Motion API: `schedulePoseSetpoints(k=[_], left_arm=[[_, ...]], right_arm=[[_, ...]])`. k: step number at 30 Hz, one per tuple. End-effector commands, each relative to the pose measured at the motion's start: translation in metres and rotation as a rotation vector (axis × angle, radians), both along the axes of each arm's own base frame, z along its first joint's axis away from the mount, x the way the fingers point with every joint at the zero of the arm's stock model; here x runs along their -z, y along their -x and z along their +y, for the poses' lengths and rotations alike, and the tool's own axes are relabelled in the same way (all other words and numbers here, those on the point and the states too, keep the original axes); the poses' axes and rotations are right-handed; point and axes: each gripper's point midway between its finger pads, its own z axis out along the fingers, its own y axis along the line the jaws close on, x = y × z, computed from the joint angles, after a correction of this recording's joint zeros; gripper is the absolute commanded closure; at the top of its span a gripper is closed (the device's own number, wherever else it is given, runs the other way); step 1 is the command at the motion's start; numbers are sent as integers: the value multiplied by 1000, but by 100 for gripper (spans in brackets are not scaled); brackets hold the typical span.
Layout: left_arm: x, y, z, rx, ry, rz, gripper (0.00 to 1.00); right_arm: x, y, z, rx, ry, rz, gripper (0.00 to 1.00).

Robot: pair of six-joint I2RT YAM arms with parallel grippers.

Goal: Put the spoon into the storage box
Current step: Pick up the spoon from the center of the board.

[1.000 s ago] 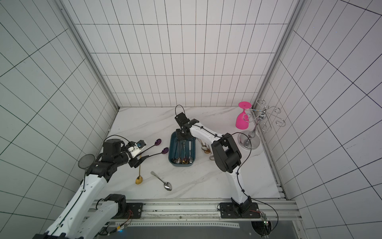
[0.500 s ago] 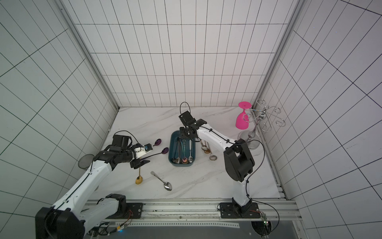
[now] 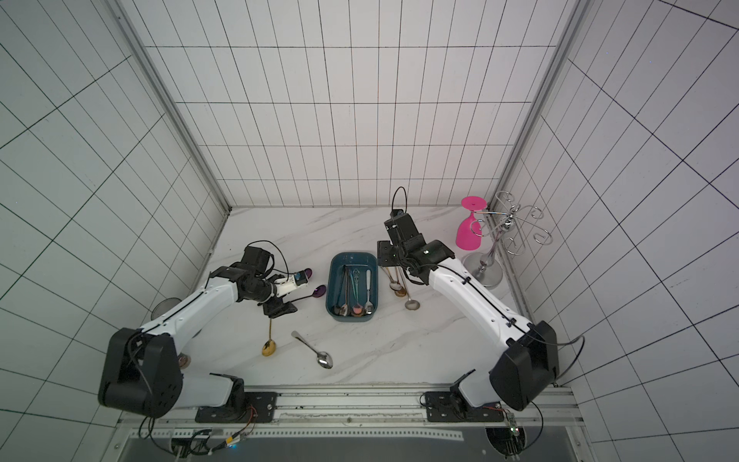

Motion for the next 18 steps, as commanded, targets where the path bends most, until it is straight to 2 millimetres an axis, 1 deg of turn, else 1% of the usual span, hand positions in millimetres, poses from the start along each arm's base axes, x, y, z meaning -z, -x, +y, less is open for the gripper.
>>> schedulePoseSetpoints(k=[1, 4, 9, 13, 17, 18], left_arm=[[2, -12, -2, -7, -32, 33, 33], [14, -17, -2, -4, -88, 85, 38], [30, -23, 0, 17, -135, 112, 40], [43, -29, 6, 41, -186, 122, 40], [48, -34, 7, 54, -208, 141, 42], [50, -33, 7, 63, -213, 148, 44]], right_arm=[[-2, 8, -33, 33, 61, -24, 27], [-8, 15, -53, 57, 66, -46, 20], [-14, 26, -81, 95, 91, -74, 12], [-14, 33, -95, 105, 104, -87, 10], [-13, 39, -107, 126, 116, -85, 8], [-12, 40, -108, 129, 117, -86, 8]])
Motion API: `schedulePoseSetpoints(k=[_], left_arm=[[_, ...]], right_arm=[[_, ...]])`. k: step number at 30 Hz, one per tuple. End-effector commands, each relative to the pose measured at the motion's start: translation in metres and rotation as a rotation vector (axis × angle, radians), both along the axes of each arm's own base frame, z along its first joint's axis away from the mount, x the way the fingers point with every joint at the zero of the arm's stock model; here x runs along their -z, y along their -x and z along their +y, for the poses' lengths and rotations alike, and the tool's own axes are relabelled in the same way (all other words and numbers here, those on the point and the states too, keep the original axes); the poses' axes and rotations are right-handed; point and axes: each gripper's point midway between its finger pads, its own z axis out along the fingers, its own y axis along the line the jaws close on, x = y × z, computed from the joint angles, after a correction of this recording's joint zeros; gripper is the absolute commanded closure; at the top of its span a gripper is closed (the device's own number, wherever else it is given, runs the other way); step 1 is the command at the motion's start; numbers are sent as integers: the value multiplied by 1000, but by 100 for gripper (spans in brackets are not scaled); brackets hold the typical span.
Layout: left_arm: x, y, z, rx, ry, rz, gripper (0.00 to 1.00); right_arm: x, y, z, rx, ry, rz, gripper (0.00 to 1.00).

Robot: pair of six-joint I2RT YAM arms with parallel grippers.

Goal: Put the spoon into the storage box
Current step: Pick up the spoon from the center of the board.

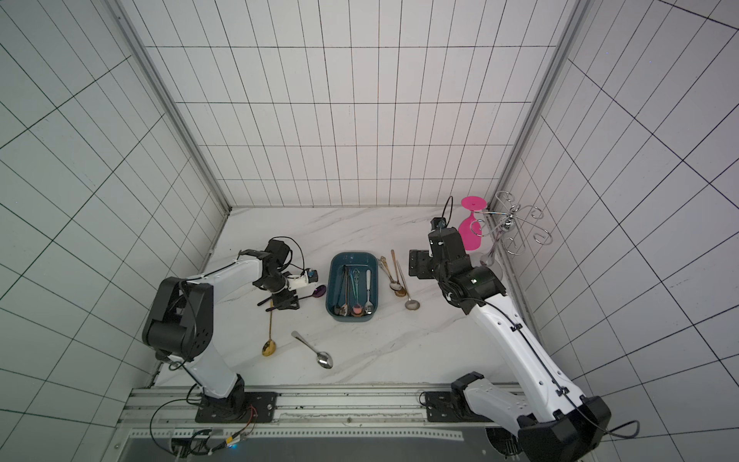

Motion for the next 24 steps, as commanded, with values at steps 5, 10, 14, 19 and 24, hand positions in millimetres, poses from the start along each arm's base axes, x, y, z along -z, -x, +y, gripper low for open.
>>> schedulePoseSetpoints(k=[5, 10, 14, 19, 24], left_arm=[[7, -11, 2, 41, -47, 14, 52], [17, -10, 4, 47, -70, 50, 57], [21, -7, 4, 51, -76, 70, 62], [26, -3, 5, 71, -108, 100, 85], [19, -4, 5, 102, -116, 73, 100]], right_arm=[[12, 10, -24, 42, 59, 23, 8], [10, 11, -32, 55, 70, 9, 6], [12, 13, -38, 71, 72, 9, 5], [13, 13, -41, 81, 70, 12, 5], [15, 13, -45, 84, 80, 13, 5]])
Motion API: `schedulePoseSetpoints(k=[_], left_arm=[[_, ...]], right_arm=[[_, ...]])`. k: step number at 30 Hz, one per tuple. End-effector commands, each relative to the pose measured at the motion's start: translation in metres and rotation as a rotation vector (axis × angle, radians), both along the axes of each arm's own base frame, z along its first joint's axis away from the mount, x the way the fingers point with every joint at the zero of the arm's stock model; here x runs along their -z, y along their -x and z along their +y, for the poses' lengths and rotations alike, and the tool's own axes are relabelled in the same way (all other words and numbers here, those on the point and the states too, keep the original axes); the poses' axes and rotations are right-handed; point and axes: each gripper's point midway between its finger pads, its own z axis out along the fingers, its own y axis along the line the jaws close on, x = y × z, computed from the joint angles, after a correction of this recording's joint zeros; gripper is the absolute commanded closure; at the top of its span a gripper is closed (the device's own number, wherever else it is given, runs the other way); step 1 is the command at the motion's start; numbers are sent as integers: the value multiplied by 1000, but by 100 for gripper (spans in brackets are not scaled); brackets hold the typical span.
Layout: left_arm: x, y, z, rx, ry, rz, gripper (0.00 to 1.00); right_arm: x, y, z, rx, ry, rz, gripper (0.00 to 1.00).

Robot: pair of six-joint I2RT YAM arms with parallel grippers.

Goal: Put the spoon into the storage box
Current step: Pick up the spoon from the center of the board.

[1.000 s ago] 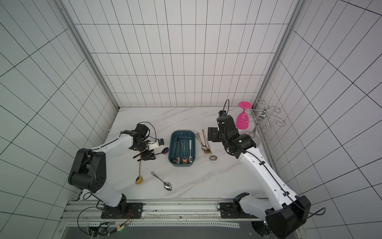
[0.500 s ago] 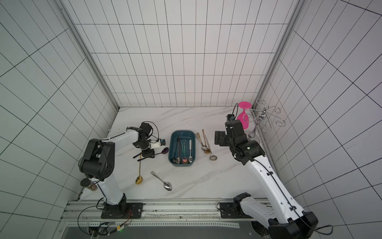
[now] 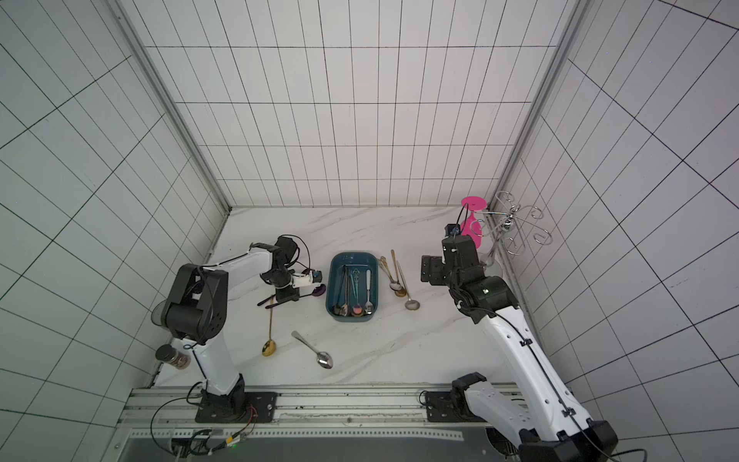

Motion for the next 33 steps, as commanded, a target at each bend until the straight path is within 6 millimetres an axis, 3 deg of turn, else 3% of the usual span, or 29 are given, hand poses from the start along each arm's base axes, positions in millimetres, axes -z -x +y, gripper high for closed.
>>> schedulePoseSetpoints(k=[1, 6, 12, 18, 21, 27, 33], left_arm=[[0, 5, 1, 33, -18, 16, 100], [-24, 4, 0, 136, -5, -56, 100], [-70, -1, -1, 332, 4, -191, 100], [-111, -11, 3, 743, -67, -369, 100], [-128, -28, -3, 925, -106, -498, 100], [-146, -51, -28, 1279, -200, -644, 100], [-156, -56, -75, 1604, -212, -775, 100]], right_arm=[[7, 4, -10, 20, 30, 12, 5], [13, 4, -11, 17, 27, 28, 5], [16, 4, -12, 20, 22, 31, 5], [15, 6, -16, 24, 30, 27, 5], [15, 7, -18, 25, 40, 26, 5], [18, 10, -22, 33, 39, 27, 5], [25, 15, -24, 41, 27, 36, 5]])
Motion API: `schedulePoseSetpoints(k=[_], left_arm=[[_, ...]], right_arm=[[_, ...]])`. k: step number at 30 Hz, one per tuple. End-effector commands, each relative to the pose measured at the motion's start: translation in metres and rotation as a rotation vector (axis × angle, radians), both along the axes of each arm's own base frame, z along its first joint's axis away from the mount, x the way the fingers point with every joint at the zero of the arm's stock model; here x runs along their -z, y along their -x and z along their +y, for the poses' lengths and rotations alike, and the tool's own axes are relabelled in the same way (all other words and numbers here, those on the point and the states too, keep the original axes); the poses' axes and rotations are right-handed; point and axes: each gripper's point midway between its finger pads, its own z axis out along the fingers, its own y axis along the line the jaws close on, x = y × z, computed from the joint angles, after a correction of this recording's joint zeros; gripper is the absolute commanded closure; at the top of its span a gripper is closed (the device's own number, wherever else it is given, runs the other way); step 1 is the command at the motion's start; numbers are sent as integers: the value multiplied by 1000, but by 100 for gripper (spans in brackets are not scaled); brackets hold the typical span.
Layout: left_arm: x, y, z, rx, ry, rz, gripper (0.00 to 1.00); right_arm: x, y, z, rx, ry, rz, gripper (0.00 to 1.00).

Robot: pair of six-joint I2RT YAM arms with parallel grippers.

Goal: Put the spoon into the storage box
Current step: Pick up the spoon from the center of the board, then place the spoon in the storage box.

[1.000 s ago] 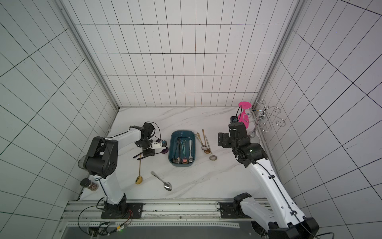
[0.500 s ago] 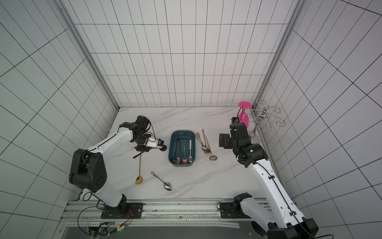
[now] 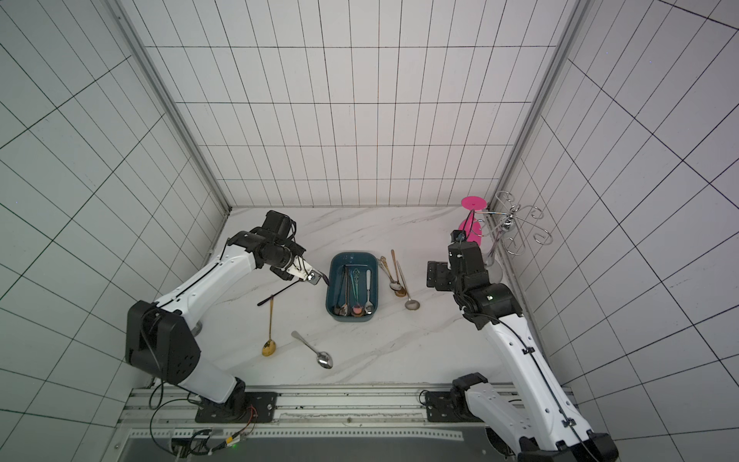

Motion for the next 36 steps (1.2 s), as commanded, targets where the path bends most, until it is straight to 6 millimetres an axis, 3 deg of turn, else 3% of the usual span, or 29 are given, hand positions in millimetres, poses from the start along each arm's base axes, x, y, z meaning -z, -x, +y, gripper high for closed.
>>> schedulePoseSetpoints(k=[1, 11, 17, 23, 27, 32, 36], left_arm=[[-11, -16, -26, 669, -292, -316, 100], [7, -3, -99, 827, -303, -347, 100], [24, 9, -110, 870, -281, -326, 100], [32, 4, -112, 862, -263, -335, 100], [34, -6, -112, 849, -236, -346, 76], [25, -10, -120, 855, -145, -405, 28], [12, -5, -124, 863, -94, -441, 23]], right_arm=[[12, 7, -6, 12, 8, 25, 5], [17, 17, -14, 24, 30, 36, 5], [18, 18, -15, 23, 30, 38, 5], [20, 16, -14, 20, 25, 46, 5], [20, 16, -12, 16, 16, 50, 5], [22, 16, -11, 14, 11, 56, 5], [25, 14, -7, 6, -4, 72, 5]])
